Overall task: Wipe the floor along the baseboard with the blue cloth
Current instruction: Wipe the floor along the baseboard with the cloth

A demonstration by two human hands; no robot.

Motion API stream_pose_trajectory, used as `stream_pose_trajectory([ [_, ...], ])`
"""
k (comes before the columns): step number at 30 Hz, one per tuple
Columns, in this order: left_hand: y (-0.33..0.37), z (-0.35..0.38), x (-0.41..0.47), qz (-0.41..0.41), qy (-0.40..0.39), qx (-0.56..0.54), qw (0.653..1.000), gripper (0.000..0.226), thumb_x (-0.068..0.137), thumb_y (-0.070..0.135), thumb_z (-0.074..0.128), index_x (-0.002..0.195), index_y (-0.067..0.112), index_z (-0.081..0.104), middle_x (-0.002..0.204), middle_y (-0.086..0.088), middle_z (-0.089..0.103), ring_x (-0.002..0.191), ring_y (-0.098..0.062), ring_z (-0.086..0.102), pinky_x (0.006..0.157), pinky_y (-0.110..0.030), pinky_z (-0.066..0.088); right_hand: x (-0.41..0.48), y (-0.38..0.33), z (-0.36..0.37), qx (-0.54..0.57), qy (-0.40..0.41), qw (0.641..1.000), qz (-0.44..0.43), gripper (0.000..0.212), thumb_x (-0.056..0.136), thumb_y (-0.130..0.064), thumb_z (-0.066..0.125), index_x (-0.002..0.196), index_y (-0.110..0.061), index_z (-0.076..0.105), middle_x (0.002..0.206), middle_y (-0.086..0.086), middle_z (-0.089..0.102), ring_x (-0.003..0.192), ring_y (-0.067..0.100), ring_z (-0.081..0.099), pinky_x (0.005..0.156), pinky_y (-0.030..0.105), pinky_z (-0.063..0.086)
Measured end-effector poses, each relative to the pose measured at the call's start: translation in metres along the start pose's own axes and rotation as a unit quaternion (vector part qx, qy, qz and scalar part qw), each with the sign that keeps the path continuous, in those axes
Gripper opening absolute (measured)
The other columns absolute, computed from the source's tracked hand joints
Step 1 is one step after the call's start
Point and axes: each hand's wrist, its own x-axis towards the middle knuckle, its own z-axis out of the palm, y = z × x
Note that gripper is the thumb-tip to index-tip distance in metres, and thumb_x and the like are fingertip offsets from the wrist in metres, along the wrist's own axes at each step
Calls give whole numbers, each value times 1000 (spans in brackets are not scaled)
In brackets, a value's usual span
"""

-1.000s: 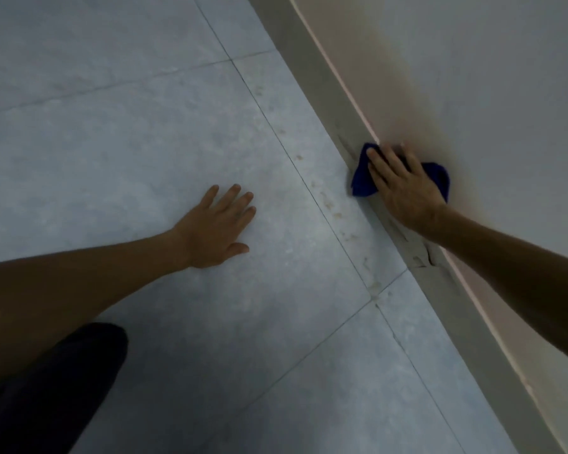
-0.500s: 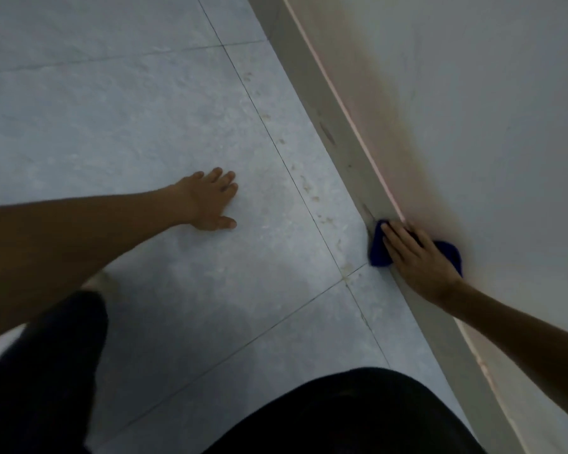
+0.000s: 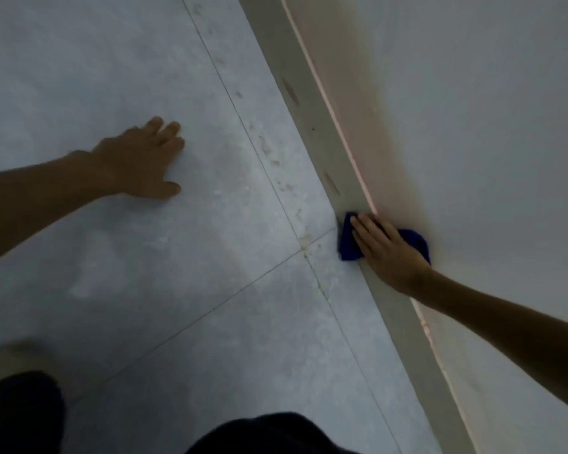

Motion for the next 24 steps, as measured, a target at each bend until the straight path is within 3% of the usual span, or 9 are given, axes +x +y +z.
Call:
stream_pose_trajectory([
  [4, 6, 3, -2, -10, 0, 27, 1000, 104, 91, 67, 53, 161, 10, 2, 170, -12, -13, 158, -33, -8, 127, -45, 14, -59, -19, 17, 11, -61, 995, -76, 58, 98, -11, 55, 148, 12, 37, 162, 33, 17, 152, 49, 15, 125, 60, 9],
  [9, 12, 5, -8, -23, 20, 9, 1000, 103, 91, 68, 53, 161, 10, 4, 170, -10, -13, 158, -31, -9, 128, -46, 10, 47, 15, -25, 32, 58, 997, 26, 66, 101, -17, 47, 155, 10, 18, 165, 31, 2, 155, 45, -1, 125, 60, 5],
  [13, 16, 7, -6, -33, 47, -1, 998, 100, 90, 65, 54, 160, 10, 9, 171, -10, -9, 158, -31, -6, 127, -47, 11, 91, 30, -46, 19, 50, 997, 60, 69, 100, -17, 52, 157, 3, 17, 168, 25, 3, 156, 42, -3, 125, 59, 5],
  [19, 17, 11, -11, -35, 65, -22, 997, 99, 90, 65, 51, 161, 11, 8, 171, -9, -10, 158, -30, -9, 127, -47, 7, -37, -4, 0, -16, -51, 992, -110, 55, 99, -11, 52, 148, 10, 38, 163, 30, 21, 153, 47, 14, 124, 59, -1],
  [21, 18, 13, -12, -38, 68, -28, 997, 99, 91, 65, 51, 161, 11, 7, 171, -8, -11, 158, -30, -10, 128, -47, 5, -19, 3, -7, -9, -33, 996, -82, 56, 100, -13, 53, 148, 9, 38, 162, 30, 22, 153, 46, 15, 125, 57, 3],
  [24, 15, 14, -11, -37, 65, -34, 997, 100, 91, 66, 50, 162, 13, 4, 171, -7, -14, 158, -28, -12, 128, -46, 3, 55, 21, -25, 7, 45, 999, -17, 64, 101, -16, 49, 154, 9, 23, 165, 30, 9, 155, 45, 3, 126, 57, 1],
])
